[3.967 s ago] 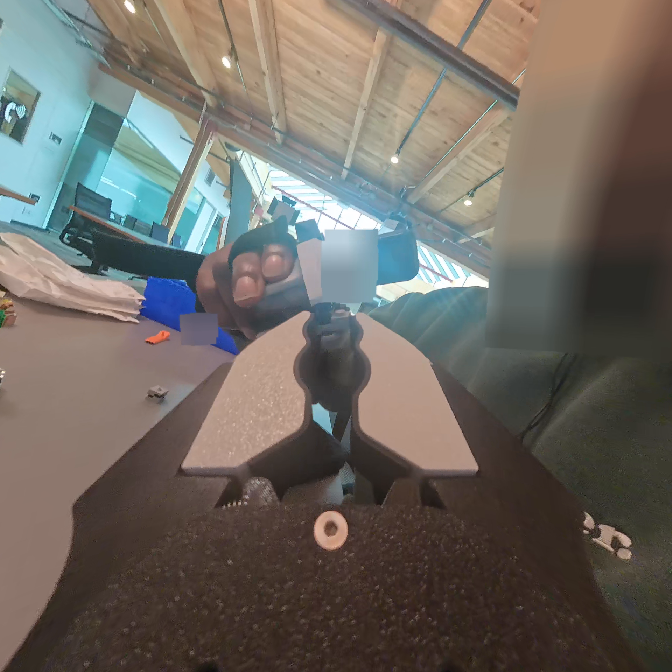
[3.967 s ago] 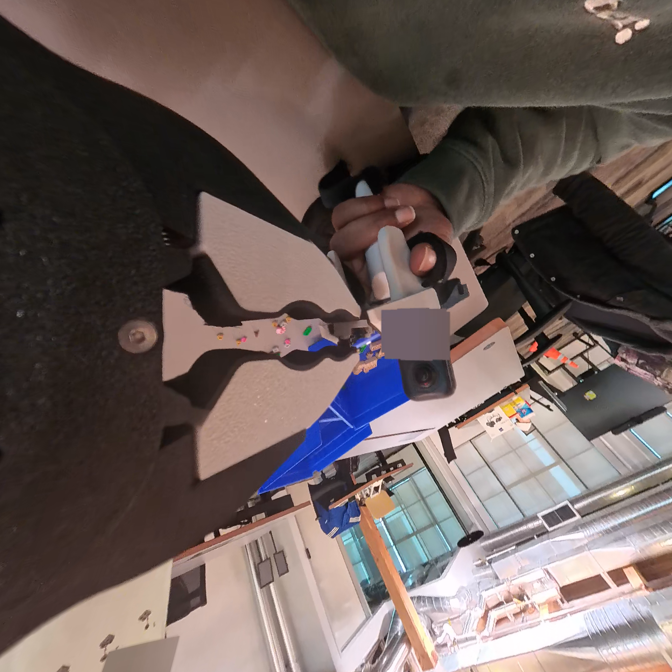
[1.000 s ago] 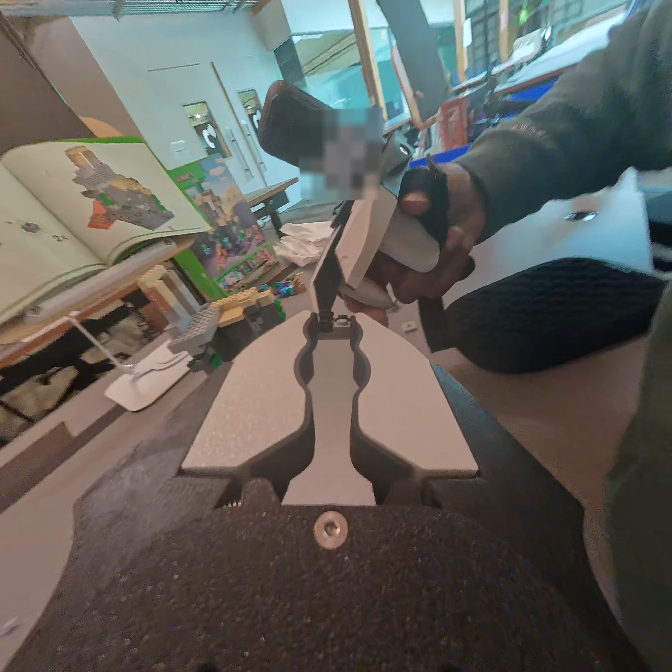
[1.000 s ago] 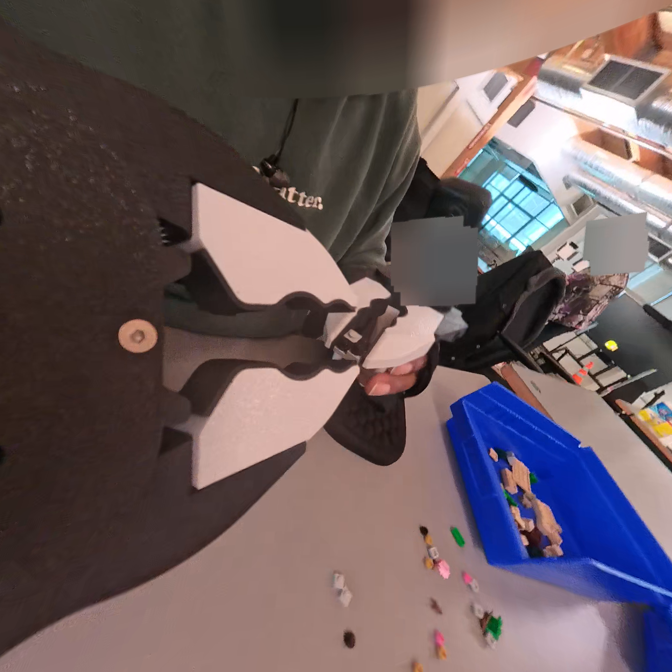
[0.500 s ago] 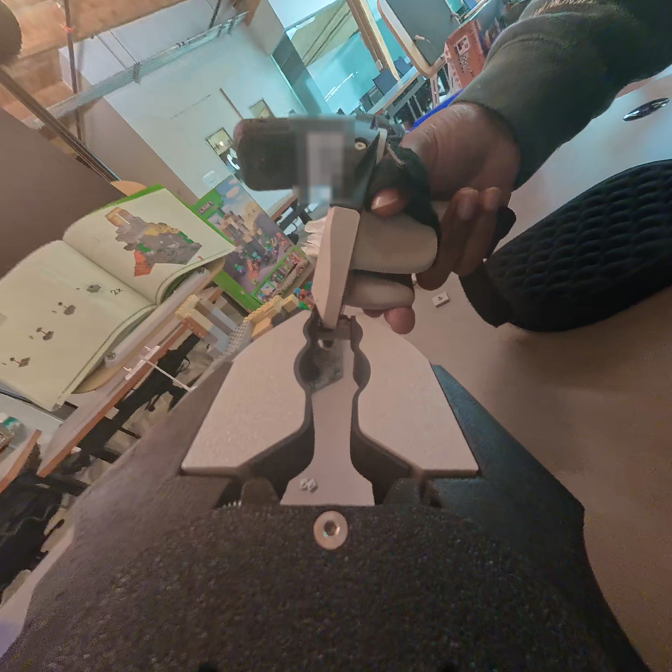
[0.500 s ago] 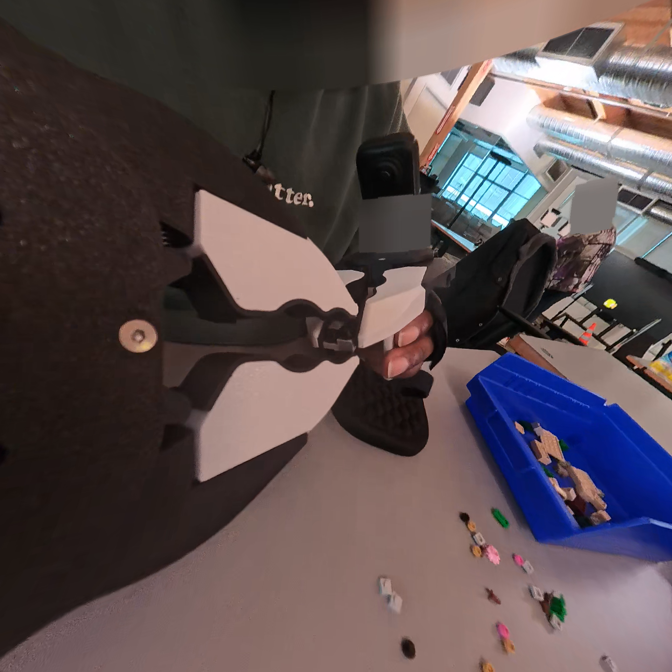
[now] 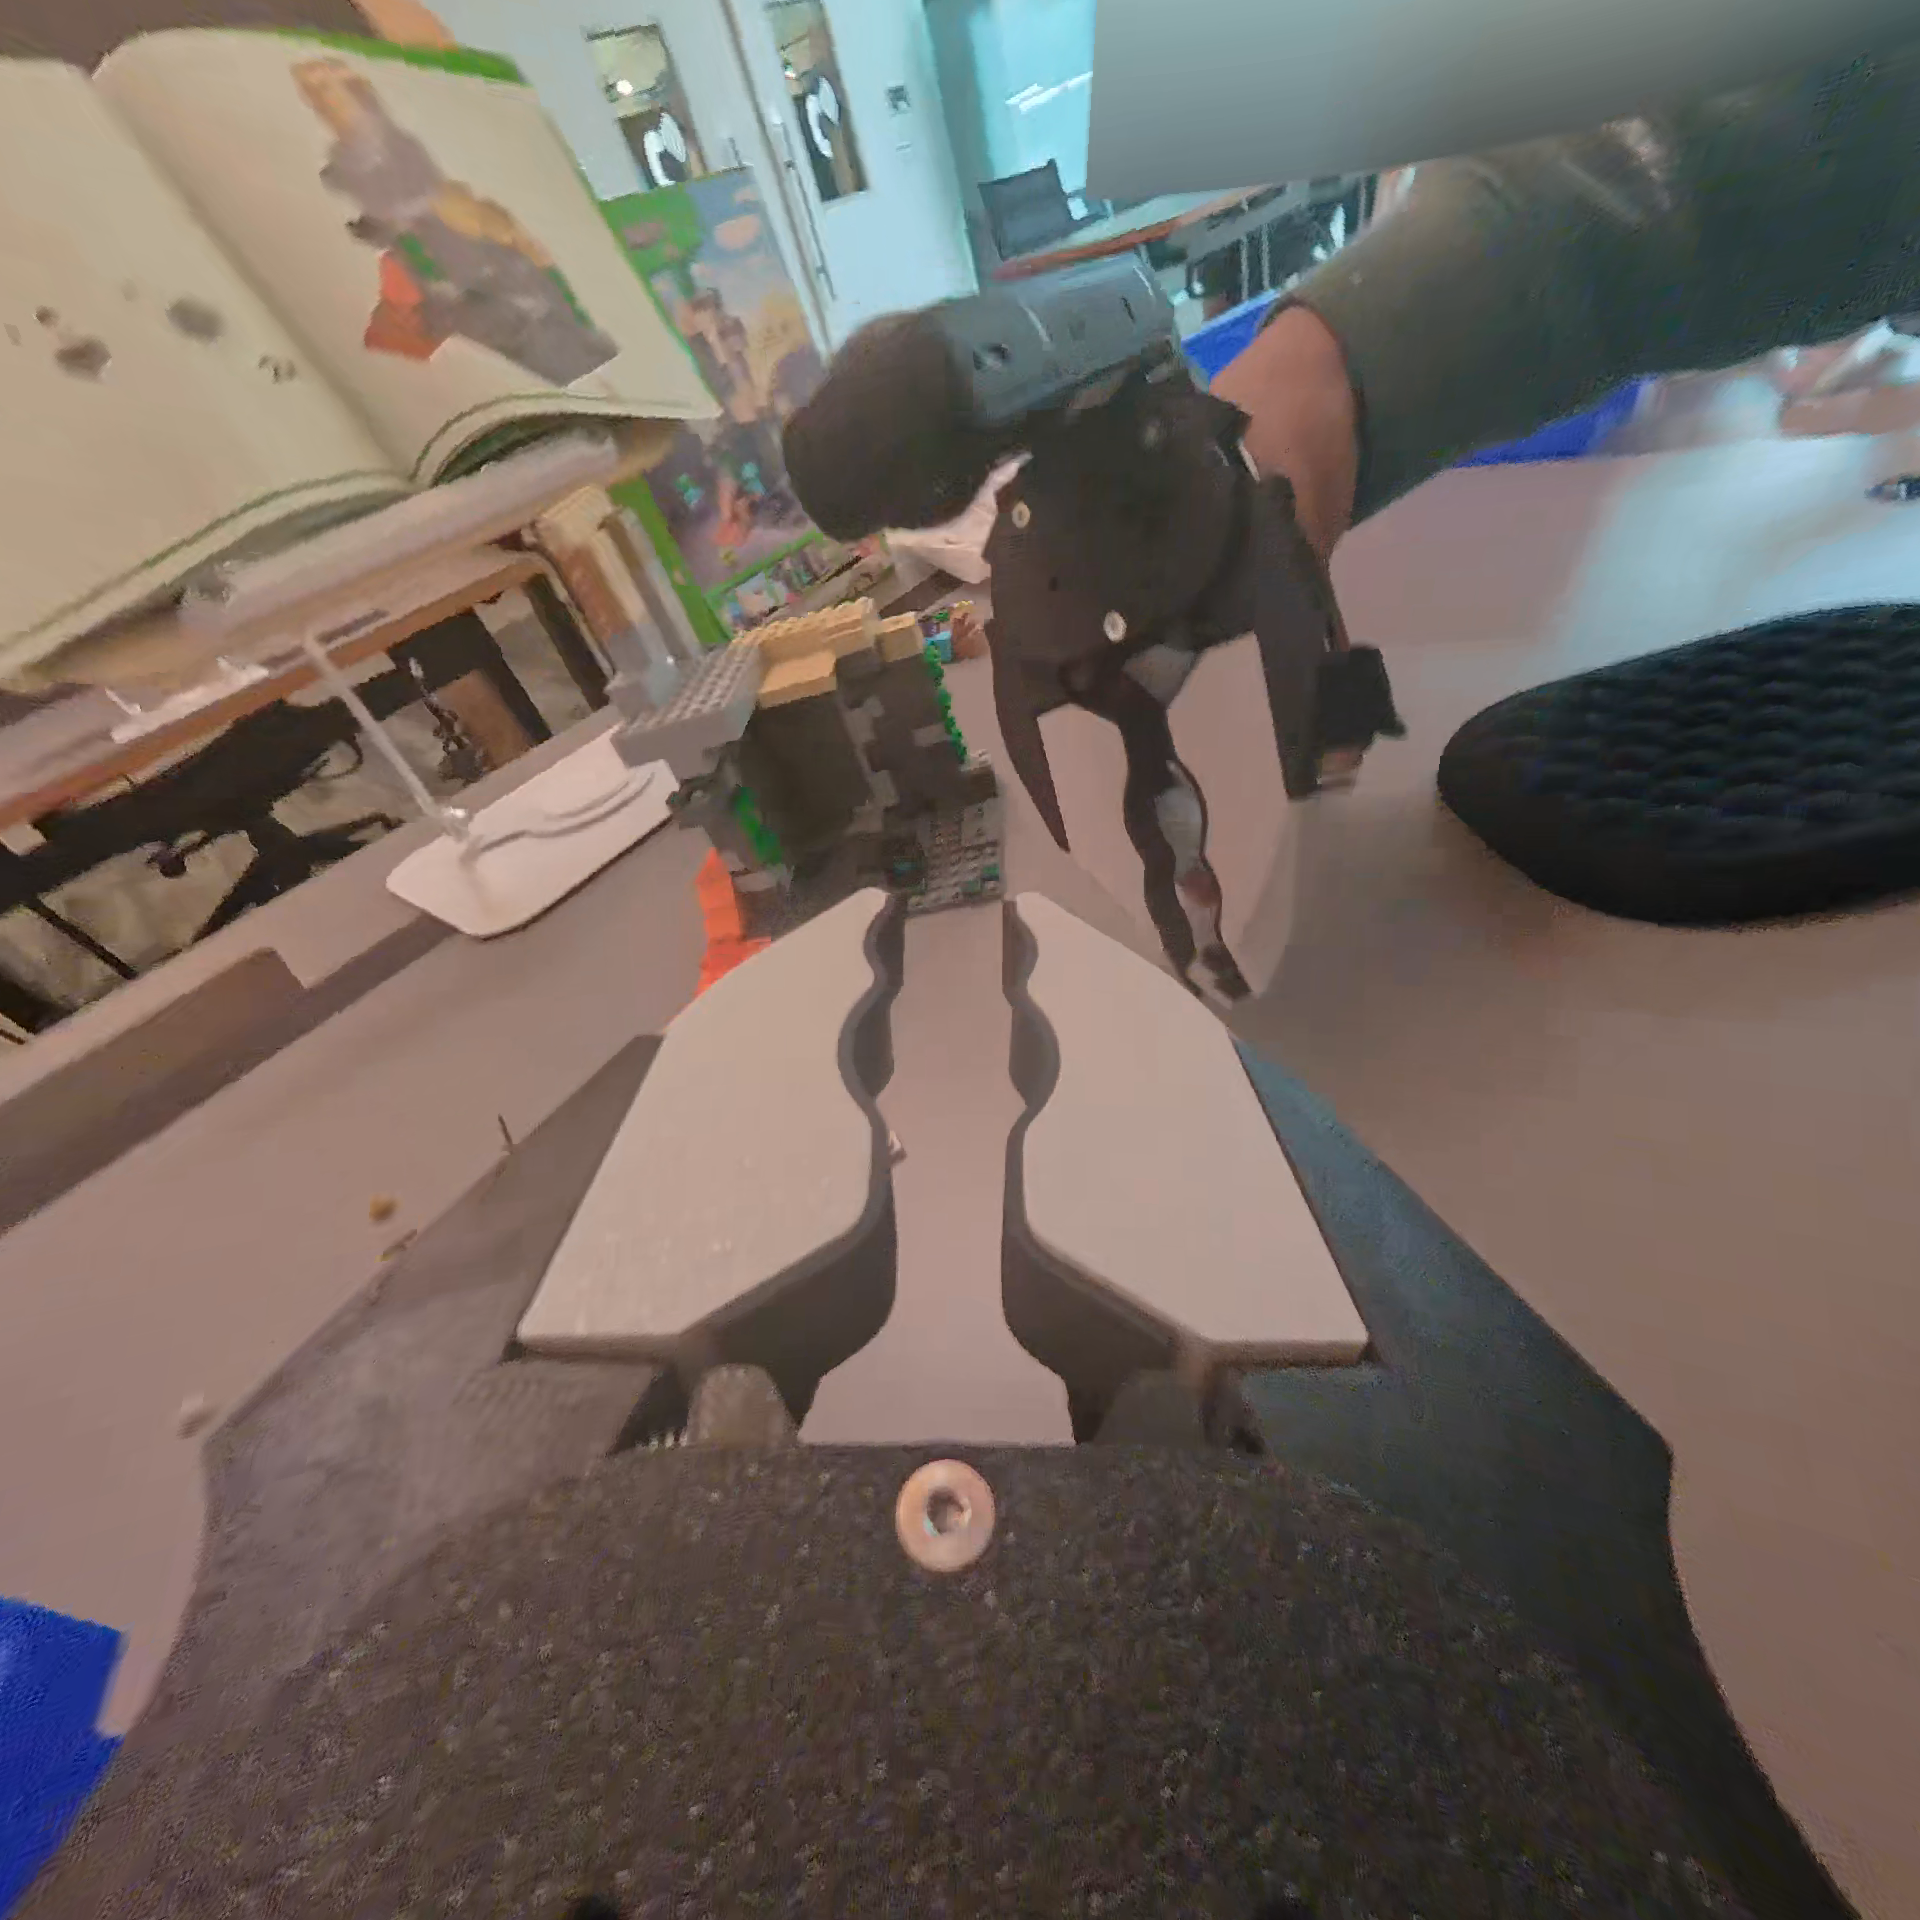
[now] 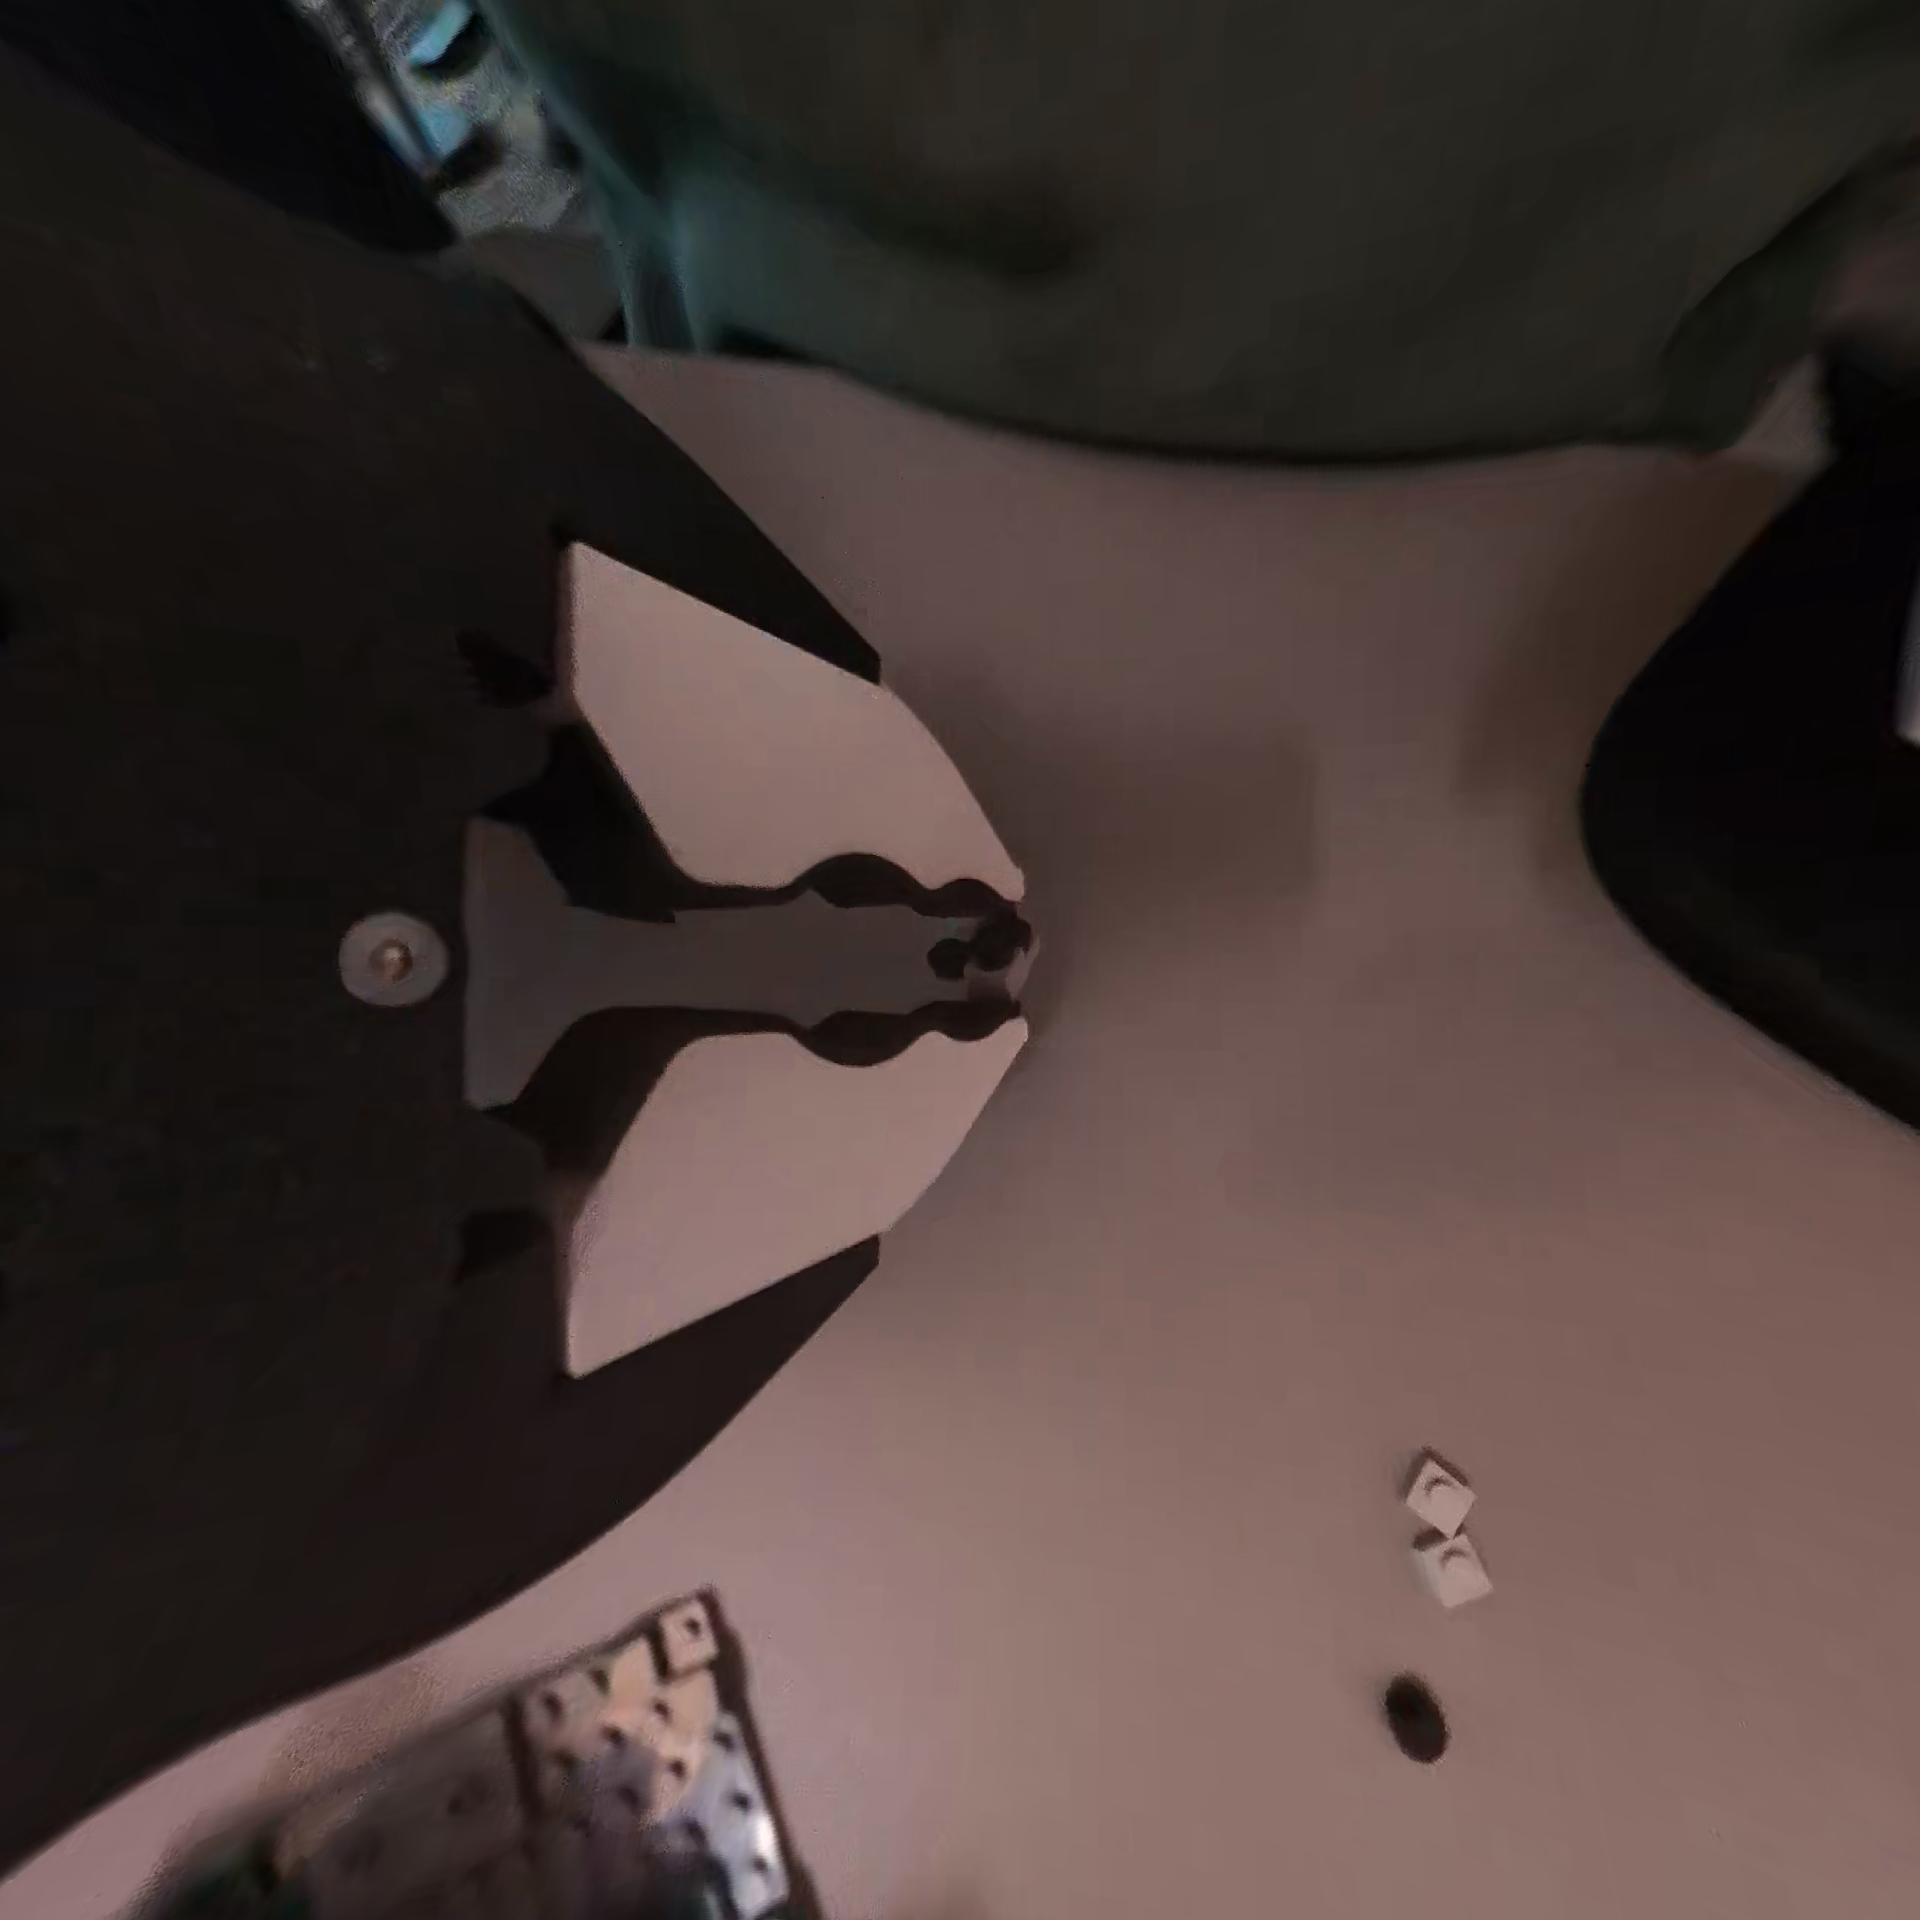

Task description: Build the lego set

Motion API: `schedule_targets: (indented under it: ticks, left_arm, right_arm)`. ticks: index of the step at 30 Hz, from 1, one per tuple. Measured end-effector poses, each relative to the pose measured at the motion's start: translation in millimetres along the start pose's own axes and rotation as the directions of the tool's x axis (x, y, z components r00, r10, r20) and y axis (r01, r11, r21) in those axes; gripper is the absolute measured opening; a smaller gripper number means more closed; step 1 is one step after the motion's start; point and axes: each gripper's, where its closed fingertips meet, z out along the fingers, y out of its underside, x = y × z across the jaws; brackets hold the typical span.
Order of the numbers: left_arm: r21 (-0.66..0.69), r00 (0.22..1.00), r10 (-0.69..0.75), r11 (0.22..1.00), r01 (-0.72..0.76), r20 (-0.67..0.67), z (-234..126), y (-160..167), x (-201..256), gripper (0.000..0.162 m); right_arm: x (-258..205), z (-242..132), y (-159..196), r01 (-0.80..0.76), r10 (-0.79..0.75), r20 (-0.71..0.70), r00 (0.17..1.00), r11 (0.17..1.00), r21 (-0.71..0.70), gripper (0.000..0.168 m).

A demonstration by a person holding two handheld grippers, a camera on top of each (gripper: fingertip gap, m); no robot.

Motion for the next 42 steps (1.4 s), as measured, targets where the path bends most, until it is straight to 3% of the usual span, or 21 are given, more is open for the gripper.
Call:
schedule_targets:
  ticks: [6, 14, 23, 28, 36, 38, 42]
  left_arm:
    - [0.024, 0.995, -0.095, 0.995, 0.095, 0.017, -1.5, 10.8, -12.6, 0.015]
    - [0.025, 0.992, -0.126, 0.992, 0.127, -0.018, 1.2, 14.0, -11.8, 0.013]
    - [0.080, 0.980, -0.197, 0.977, 0.199, -0.033, -5.3, 8.2, -18.8, 0.010]
    - [0.084, 0.981, -0.190, 0.978, 0.193, -0.041, -6.0, 7.3, -17.1, 0.009]
    - [0.090, 0.983, -0.178, 0.980, 0.180, -0.035, -8.3, 6.2, -17.0, 0.008]
    - [0.096, 0.982, -0.184, 0.978, 0.186, -0.034, -9.8, 5.9, -17.8, 0.008]
    - [0.103, 0.980, -0.195, 0.975, 0.198, -0.041, -11.0, 5.2, -18.8, 0.007]
  right_arm:
    - [11.0, 17.8, -2.9, 0.175, -0.176, 0.007, 0.984, 0.978, -0.114, 0.015]
    - [16.0, 18.4, -8.5, 0.269, -0.265, 0.051, 0.963, 0.951, -0.151, 0.024]
    - [15.7, 5.9, -10.2, 0.344, -0.349, -0.117, 0.930, 0.937, -0.060, 0.025]
    - [16.7, 16.9, -8.4, 0.347, -0.342, -0.234, 0.910, 0.938, -0.021, 0.022]
    - [28.8, 18.6, -19.5, 0.224, -0.199, -0.321, 0.926, 0.974, 0.040, 0.017]
    - [29.4, 14.7, -26.5, 0.213, -0.181, -0.328, 0.927, 0.975, 0.064, 0.026]
    - [39.9, -8.1, -56.6, 0.213, -0.154, -0.320, 0.935, 0.964, 0.159, 0.022]
